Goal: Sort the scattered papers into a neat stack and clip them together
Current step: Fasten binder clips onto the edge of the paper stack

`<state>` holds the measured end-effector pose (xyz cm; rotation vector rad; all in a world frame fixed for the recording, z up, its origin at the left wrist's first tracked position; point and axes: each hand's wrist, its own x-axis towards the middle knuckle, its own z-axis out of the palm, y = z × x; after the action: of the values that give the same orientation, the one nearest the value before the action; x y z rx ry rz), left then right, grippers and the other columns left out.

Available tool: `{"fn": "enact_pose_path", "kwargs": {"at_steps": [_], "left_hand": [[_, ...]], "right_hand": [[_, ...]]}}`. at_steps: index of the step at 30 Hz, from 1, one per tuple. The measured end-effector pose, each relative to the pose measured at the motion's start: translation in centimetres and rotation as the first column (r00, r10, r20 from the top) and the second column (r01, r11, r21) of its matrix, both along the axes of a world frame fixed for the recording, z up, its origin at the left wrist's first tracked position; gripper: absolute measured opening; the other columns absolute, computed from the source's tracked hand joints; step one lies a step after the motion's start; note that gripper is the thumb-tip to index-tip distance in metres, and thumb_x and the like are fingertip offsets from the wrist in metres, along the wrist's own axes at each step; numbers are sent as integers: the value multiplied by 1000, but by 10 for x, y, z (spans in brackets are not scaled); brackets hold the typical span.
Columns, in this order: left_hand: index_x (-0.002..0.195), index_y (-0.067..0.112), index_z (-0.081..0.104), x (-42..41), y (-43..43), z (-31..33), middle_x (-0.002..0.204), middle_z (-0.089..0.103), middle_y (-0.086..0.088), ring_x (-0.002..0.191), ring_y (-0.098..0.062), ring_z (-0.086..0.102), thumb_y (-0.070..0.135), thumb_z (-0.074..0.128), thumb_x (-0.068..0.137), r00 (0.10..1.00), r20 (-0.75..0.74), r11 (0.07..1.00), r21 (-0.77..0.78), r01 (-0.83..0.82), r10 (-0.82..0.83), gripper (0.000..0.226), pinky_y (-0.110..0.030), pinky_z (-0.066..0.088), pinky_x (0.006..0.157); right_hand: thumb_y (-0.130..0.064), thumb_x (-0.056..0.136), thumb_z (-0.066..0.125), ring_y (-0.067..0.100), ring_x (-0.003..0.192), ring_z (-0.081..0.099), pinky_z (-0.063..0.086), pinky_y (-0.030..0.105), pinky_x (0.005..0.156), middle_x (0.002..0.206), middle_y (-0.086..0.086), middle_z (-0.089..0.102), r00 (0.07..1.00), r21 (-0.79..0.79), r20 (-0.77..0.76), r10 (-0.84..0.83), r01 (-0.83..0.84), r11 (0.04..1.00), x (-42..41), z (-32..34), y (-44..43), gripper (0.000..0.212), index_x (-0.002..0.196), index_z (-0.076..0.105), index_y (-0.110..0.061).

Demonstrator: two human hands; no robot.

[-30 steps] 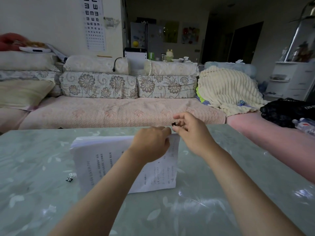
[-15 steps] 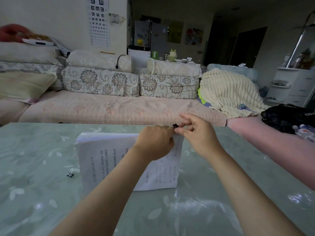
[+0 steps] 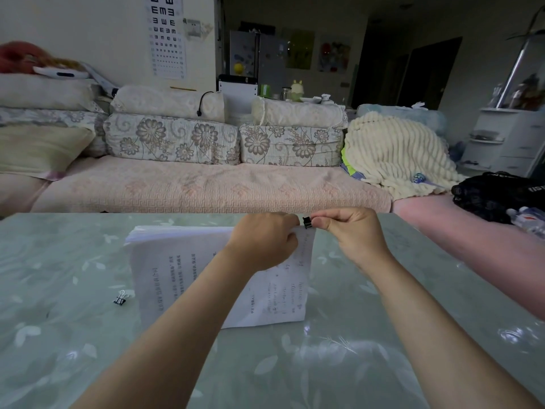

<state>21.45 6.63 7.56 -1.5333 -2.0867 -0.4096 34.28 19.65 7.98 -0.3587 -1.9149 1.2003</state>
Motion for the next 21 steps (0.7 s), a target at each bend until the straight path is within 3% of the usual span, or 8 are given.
{"fn": "enact_pose_path", "kwargs": {"at_steps": [11, 15, 21], "left_hand": [[82, 21, 59, -4, 0, -3, 64, 48, 7, 55, -19, 48, 32, 46, 90, 1000, 24, 999, 42, 19, -20, 19, -24, 20, 43], [82, 23, 60, -5, -1, -2, 65, 53, 7, 56, -19, 51, 35, 45, 91, 999, 39, 1000, 27, 14, -15, 21, -26, 28, 46], [83, 21, 62, -3, -2, -3, 63, 51, 6, 55, -20, 49, 34, 45, 91, 1000, 26, 999, 38, 5, -6, 23, -27, 25, 47]], "right_hand": [[-6, 75, 82, 0, 76, 71, 49, 9, 73, 76, -8, 77, 996, 148, 81, -23, 11, 989, -6, 5, 1, 14, 80, 80, -19], [-7, 75, 83, -3, 73, 69, 48, 8, 71, 73, -10, 76, 978, 228, 207, -17, -31, 973, -5, 18, 6, 16, 77, 80, -23], [-8, 78, 81, 4, 77, 71, 53, 14, 74, 75, -7, 76, 920, 309, 391, 14, -146, 940, -9, 37, 9, 13, 82, 81, -20]]}}
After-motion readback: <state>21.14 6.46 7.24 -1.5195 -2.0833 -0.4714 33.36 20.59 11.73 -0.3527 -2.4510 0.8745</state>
